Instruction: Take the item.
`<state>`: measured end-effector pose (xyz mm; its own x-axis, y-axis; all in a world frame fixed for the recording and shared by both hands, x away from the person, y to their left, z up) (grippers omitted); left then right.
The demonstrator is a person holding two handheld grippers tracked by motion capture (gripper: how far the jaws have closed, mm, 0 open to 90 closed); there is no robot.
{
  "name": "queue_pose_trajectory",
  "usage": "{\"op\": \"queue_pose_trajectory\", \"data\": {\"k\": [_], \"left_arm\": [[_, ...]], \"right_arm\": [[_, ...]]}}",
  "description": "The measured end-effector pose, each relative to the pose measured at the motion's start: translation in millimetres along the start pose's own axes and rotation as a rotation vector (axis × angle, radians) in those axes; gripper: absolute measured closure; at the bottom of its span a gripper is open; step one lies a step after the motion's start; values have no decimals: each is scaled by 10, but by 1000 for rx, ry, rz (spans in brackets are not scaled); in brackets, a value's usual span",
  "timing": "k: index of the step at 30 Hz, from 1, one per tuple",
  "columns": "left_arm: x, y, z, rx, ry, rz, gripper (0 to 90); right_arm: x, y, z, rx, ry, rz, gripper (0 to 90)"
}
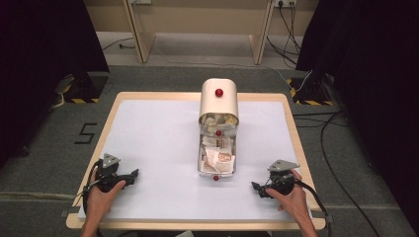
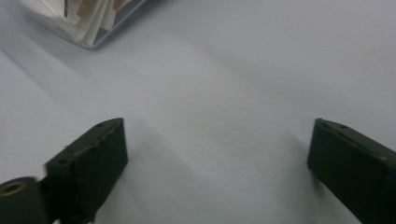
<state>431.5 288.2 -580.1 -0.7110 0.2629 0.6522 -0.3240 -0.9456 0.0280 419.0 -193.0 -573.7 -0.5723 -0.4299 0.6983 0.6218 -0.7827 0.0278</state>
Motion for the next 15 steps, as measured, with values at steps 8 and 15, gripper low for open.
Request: {"op": "queue_pose_trajectory", "data": {"k": [8,15], "left_arm": [[0,0,0,0,0,0,125],[0,0,0,0,0,0,125]], "right_arm": [[58,9,98,-28,69,5,209],[196,-26,293,-11,149,-12,230]]}}
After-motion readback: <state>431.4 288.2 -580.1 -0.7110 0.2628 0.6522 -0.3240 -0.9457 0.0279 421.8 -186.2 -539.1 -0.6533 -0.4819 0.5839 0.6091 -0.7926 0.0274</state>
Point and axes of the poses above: each handheld gripper's, and its own axes: x roughly backward along the jaws, z roughly out of its top, y roughly to its right, the point moved 10 cm from there along -x, roughly forward along the jaws, and after that the axes turned 1 degree about -z, right-handed, at the moved point
